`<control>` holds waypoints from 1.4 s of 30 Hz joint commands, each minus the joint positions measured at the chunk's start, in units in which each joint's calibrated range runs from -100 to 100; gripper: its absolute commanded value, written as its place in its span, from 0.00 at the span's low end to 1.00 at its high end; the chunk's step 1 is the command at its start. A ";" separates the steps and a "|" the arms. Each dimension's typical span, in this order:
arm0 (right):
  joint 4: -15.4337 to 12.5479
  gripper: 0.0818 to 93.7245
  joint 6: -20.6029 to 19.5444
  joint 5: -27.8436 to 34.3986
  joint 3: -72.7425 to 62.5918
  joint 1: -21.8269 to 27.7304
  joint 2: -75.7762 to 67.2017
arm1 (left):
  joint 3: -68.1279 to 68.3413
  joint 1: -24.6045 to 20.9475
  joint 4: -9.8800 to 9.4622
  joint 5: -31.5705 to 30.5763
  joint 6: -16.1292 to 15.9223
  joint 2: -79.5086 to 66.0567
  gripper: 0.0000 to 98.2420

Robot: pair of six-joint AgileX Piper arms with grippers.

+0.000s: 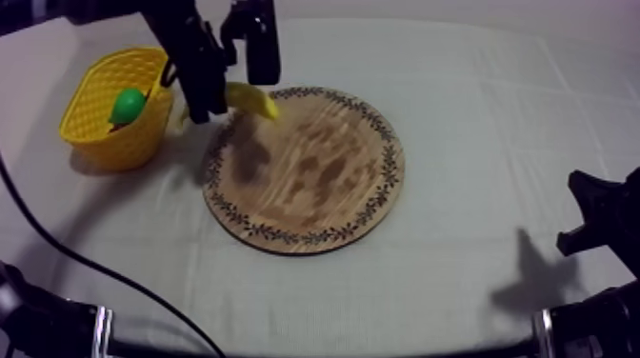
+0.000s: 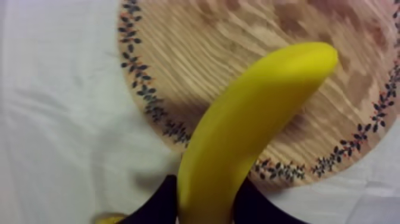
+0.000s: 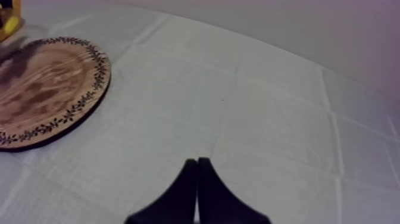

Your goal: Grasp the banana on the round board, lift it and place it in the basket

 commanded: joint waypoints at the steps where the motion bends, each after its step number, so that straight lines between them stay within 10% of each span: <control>1: 0.00 0.00 0.01 0.01 -0.03 0.00 0.00 | 0.69 -0.11 0.10 1.12 1.31 -6.10 0.25; 21: 0.00 0.00 0.01 0.01 -0.03 0.00 0.00 | 5.06 -1.84 0.00 15.09 16.61 -30.55 0.27; 42: 0.00 0.00 0.01 0.01 -0.03 0.00 0.00 | -11.44 -12.67 -2.87 5.93 28.59 -20.11 0.29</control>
